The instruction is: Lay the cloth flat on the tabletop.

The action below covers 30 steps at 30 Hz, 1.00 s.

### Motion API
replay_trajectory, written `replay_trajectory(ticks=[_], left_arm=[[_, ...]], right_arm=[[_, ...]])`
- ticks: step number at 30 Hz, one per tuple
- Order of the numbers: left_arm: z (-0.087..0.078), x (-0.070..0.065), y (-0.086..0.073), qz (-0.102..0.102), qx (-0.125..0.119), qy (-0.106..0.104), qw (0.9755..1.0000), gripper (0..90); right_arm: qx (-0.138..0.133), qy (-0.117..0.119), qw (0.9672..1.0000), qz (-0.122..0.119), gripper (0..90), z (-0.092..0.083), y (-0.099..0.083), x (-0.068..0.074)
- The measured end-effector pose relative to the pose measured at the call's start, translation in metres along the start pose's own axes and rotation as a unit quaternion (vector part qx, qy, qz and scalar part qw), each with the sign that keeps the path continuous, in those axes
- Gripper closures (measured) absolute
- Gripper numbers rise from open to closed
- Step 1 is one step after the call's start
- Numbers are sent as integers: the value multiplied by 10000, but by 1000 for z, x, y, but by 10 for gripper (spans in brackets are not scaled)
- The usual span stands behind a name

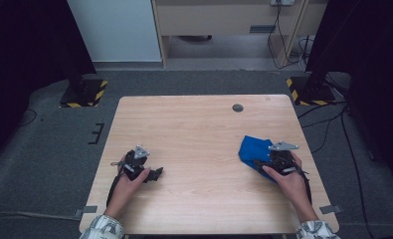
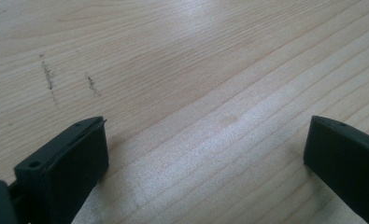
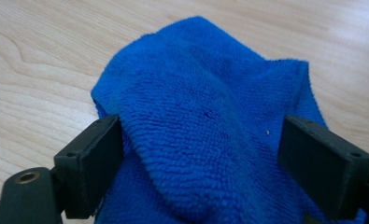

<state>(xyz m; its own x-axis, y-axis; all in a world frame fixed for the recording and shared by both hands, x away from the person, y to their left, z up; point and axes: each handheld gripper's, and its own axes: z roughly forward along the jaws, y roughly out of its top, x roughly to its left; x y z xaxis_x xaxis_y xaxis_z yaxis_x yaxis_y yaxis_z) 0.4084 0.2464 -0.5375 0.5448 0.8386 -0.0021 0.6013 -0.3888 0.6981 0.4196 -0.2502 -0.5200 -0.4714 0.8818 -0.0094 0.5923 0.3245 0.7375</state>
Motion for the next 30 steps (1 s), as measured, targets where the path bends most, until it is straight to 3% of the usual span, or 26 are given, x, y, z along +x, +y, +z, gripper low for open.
replay_trajectory(ticks=[5,11,14,15,16,17,18,21,25,30], left_arm=[[0,0,0,2,1,1,10000,0],[0,0,0,2,1,1,10000,0],[0,0,0,1,-1,1,10000,0],[0,0,0,1,0,1,10000,0],[0,0,0,0,0,2,10000,0],[0,0,0,0,-1,1,10000,0],[0,0,0,0,-1,1,10000,0],[0,0,0,1,-1,1,10000,0],[0,0,0,1,0,2,10000,0],[0,0,0,1,0,2,10000,0]], right_arm=[[178,146,9997,114,171,7,-4,-2],[207,120,9997,-68,255,10,-6,0],[159,143,9997,-134,379,8,-7,0],[117,158,9996,-196,470,7,-7,-1],[117,158,9996,-196,470,7,-7,-1],[58,145,9997,-166,564,6,-8,-1],[58,145,9997,-166,564,6,-8,-1],[23,116,9998,-144,677,6,-9,-4],[-56,156,9998,-86,751,5,-9,-8],[-183,204,9996,-54,766,2,-5,-5]])
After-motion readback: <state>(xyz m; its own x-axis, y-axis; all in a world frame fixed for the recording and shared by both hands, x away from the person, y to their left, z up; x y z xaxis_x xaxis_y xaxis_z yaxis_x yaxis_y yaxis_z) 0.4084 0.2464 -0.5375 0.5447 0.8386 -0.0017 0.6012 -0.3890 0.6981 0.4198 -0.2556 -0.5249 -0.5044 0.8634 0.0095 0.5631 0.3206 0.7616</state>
